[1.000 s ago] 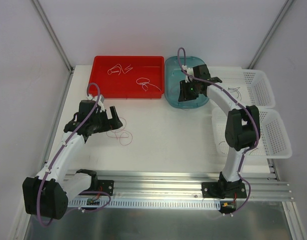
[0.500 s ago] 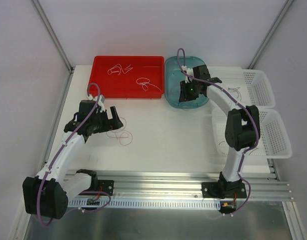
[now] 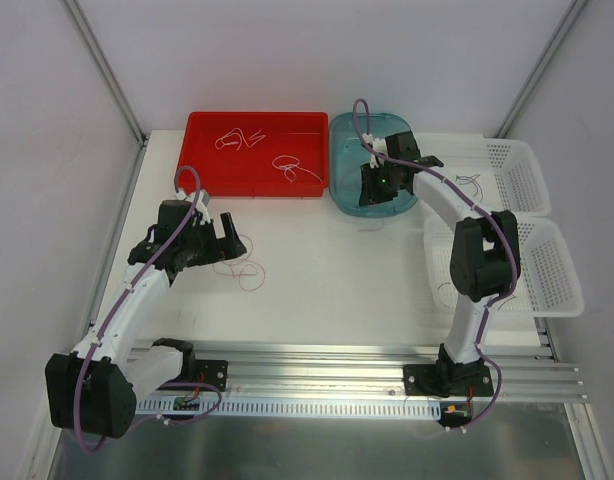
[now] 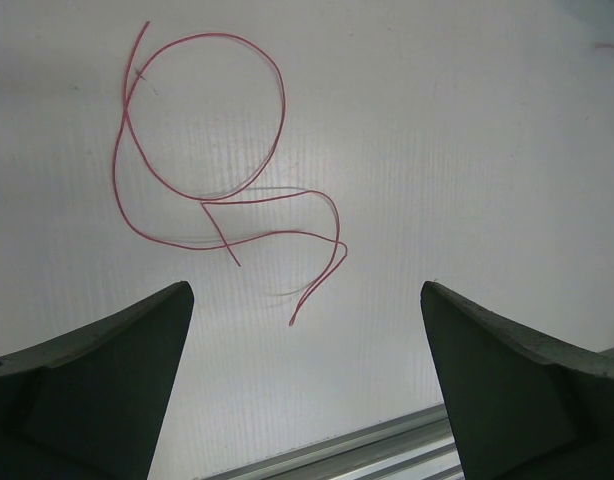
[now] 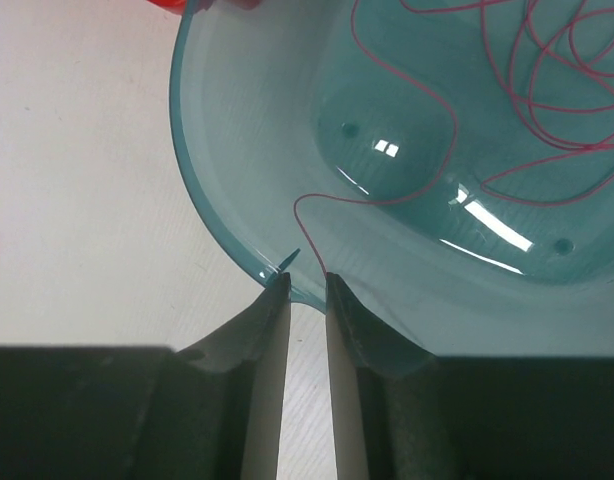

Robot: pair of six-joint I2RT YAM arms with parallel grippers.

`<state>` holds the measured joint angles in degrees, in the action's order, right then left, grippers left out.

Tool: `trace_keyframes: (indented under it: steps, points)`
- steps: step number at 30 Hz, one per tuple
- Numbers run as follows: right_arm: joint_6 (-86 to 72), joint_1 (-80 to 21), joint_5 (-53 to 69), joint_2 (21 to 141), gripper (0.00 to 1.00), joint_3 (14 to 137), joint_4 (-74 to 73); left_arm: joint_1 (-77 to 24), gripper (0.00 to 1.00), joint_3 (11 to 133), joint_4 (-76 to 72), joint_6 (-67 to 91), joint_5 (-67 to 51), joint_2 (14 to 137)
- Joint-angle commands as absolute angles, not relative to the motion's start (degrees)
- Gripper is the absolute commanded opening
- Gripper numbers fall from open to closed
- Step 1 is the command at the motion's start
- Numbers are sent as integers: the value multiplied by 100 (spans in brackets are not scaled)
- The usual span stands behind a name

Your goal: Untangle the cables

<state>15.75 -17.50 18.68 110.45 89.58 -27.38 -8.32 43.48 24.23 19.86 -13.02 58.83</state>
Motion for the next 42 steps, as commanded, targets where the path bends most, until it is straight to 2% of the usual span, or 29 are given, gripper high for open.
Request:
trace_keyframes:
  steps: [1, 5, 31, 42]
  points:
    - [1731, -1775, 1802, 11083, 24, 8938, -2768, -870, 99, 4324, 2294, 1872, -1424, 5845]
    - [1775, -1784, 1635, 11074, 30, 8921, -2795, -870, 99, 4324, 2294, 1872, -1441, 5854]
    - [1635, -1714, 827, 10424, 35, 8895, -2839, -870, 99, 4324, 2294, 1863, -1529, 5871]
    - [1608, -1547, 1326, 10758, 33, 8877, -2971, -870, 99, 4324, 2294, 1854, -1573, 5906]
